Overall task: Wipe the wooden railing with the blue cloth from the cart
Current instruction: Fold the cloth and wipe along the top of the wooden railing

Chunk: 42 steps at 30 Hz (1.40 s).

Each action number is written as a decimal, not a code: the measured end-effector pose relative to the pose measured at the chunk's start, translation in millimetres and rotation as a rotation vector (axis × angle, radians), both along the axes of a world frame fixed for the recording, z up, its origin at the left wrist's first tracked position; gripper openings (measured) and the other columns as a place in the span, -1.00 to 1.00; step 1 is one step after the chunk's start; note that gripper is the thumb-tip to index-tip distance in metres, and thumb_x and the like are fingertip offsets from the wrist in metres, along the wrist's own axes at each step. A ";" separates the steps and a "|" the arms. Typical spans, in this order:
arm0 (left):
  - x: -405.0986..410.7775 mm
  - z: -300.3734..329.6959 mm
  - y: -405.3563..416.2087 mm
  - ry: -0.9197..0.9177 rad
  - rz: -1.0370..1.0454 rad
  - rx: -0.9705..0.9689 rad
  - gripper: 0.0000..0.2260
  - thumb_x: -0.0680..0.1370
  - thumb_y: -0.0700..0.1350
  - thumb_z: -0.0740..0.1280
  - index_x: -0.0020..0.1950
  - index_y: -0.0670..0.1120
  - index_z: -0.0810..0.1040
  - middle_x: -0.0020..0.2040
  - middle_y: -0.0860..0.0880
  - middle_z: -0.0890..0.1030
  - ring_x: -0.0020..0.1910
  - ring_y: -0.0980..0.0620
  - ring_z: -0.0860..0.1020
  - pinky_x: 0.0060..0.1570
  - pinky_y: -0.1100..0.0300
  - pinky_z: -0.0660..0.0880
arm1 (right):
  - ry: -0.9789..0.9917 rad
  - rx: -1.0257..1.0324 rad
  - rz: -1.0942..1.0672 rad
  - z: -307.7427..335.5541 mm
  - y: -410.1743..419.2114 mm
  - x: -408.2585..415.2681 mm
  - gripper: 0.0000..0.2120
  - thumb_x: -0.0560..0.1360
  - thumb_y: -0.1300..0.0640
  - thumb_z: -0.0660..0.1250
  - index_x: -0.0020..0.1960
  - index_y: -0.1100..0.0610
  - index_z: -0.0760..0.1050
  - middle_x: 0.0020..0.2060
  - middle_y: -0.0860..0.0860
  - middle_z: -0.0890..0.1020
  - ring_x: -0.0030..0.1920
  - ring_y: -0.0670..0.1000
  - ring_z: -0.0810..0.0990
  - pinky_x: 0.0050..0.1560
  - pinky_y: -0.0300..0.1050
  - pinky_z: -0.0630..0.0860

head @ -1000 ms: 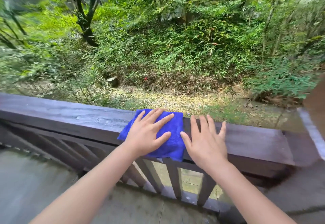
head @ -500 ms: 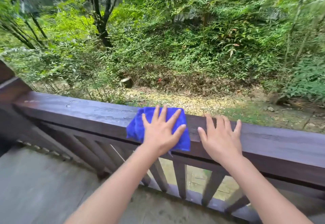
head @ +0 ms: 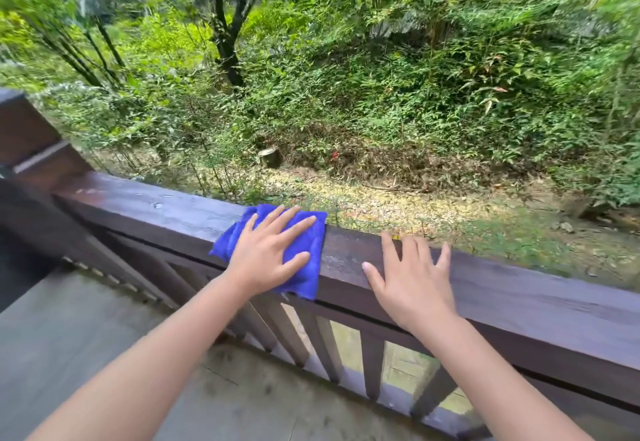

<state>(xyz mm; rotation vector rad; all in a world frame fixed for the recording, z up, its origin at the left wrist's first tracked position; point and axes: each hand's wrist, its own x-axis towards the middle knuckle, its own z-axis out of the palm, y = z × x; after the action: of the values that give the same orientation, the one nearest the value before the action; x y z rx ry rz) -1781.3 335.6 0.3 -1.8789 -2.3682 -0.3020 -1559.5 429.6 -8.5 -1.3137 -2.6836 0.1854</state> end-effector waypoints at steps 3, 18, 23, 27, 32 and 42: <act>-30.3 -0.3 -1.5 -0.056 0.179 -0.031 -0.42 0.40 0.30 -0.01 0.42 0.24 0.21 0.51 0.05 0.21 0.50 0.03 0.09 0.44 -0.16 0.04 | 0.002 -0.008 0.030 1.6 -3.0 -14.3 -0.36 0.50 -0.25 -0.14 0.47 0.08 -0.01 0.35 0.15 0.32 0.40 0.14 0.18 0.38 0.36 -0.04; -62.7 -2.2 -29.0 0.057 -0.141 -0.049 -0.49 0.47 0.20 0.06 0.42 0.21 0.20 0.51 0.04 0.19 0.50 -0.04 0.12 0.37 -0.26 0.12 | -0.007 0.028 0.085 1.0 -20.9 -112.9 -0.37 0.49 -0.26 -0.16 0.47 0.02 0.04 0.29 0.08 0.41 0.31 0.11 0.34 0.34 0.25 0.10; -151.3 -1.7 -43.4 0.084 -0.121 -0.023 -0.50 0.47 0.17 0.07 0.40 0.12 0.31 0.46 0.00 0.31 0.45 -0.07 0.25 0.36 -0.16 0.22 | -0.034 0.043 0.049 4.8 -36.0 -167.9 -0.31 0.42 -0.29 -0.27 0.46 0.00 0.06 0.26 0.08 0.43 0.29 0.12 0.34 0.33 0.23 0.11; -204.2 -7.2 -49.7 0.008 0.150 -0.007 -0.48 0.47 0.22 -0.03 0.43 0.20 0.18 0.51 0.07 0.19 0.50 0.06 0.10 0.44 -0.14 0.03 | -0.061 0.024 -0.006 5.3 -55.7 -227.5 -0.30 0.43 -0.29 -0.25 0.46 0.04 0.06 0.26 0.14 0.41 0.30 0.15 0.32 0.35 0.29 0.09; -220.0 -8.7 -35.6 -0.158 0.425 -0.039 -0.46 0.52 0.18 0.03 0.48 0.10 0.07 0.55 0.01 0.04 0.52 0.01 -0.05 0.40 -0.28 -0.16 | -0.065 -0.001 -0.050 5.0 -74.7 -295.6 -0.38 0.48 -0.27 -0.14 0.44 0.00 0.09 0.32 0.12 0.40 0.32 0.14 0.31 0.33 0.31 0.12; -325.1 4.6 -72.2 0.180 -0.584 -0.181 -0.54 0.55 0.15 0.04 0.45 0.25 0.04 0.55 0.09 0.02 0.52 0.05 -0.02 0.41 -0.22 -0.17 | -0.060 0.025 -0.174 3.8 -79.8 -312.3 -0.41 0.44 -0.27 -0.16 0.39 -0.11 0.18 0.27 0.06 0.46 0.30 0.10 0.36 0.35 0.26 0.10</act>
<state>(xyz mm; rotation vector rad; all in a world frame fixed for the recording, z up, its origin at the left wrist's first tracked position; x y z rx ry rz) -2106.4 263.3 4.9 -2.5312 -1.7406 0.0452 -1871.8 349.8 -4.7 -1.5591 -2.5917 0.0929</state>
